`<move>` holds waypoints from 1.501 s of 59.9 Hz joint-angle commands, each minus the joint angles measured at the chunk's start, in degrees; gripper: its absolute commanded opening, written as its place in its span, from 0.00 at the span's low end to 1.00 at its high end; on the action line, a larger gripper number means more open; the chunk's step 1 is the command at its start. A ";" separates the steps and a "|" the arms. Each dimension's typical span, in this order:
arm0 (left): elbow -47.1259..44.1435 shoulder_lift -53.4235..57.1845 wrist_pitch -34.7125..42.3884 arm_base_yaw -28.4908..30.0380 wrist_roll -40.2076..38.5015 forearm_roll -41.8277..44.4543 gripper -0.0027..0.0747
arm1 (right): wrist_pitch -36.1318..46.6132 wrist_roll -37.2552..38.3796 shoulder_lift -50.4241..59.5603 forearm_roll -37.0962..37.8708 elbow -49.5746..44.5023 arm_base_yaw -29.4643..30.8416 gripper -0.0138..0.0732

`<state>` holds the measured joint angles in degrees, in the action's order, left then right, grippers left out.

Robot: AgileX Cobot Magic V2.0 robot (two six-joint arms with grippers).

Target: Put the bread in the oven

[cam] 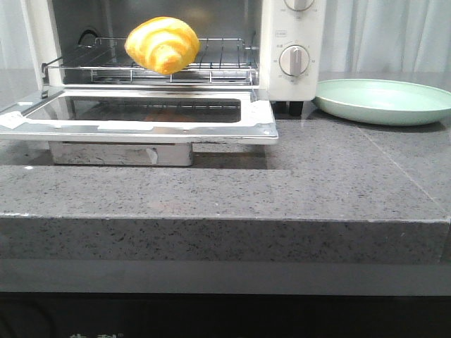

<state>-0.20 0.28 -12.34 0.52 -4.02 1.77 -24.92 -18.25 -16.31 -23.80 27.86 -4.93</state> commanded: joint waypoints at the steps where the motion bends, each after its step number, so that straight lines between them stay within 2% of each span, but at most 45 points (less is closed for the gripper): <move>1: -0.43 1.05 5.23 0.07 -0.28 -0.48 0.01 | 4.27 -0.49 -0.50 -0.94 1.49 0.32 0.08; 14: -0.43 1.05 5.23 0.07 -0.28 -0.48 0.01 | 9.42 0.64 -0.57 0.48 0.33 0.32 0.08; 17: -0.43 1.05 5.23 0.07 -0.28 -0.48 0.01 | 10.95 3.31 -0.51 3.38 -0.58 0.32 0.08; 25: -0.43 1.05 5.23 0.07 -0.28 -0.48 0.01 | 17.05 15.62 0.70 17.56 -5.66 0.38 0.08; 29: -0.43 1.05 5.23 0.07 -0.28 -0.48 0.01 | 20.78 18.81 2.02 20.73 -9.52 0.38 0.08; 38: -0.43 1.05 5.23 0.07 -0.28 -0.48 0.01 | 26.57 18.83 6.95 21.00 -18.44 0.38 0.08; 54: -0.43 1.05 5.23 0.07 -0.28 -0.48 0.01 | 20.87 18.83 18.41 21.05 -28.71 0.46 0.08; 90: -0.43 0.97 5.23 0.07 -0.28 -0.48 0.01 | 19.26 18.83 18.01 21.05 -29.04 1.04 0.08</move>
<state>-0.20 0.28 -12.21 0.52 -4.02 1.66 -9.80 0.66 0.58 -3.27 -1.57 -4.19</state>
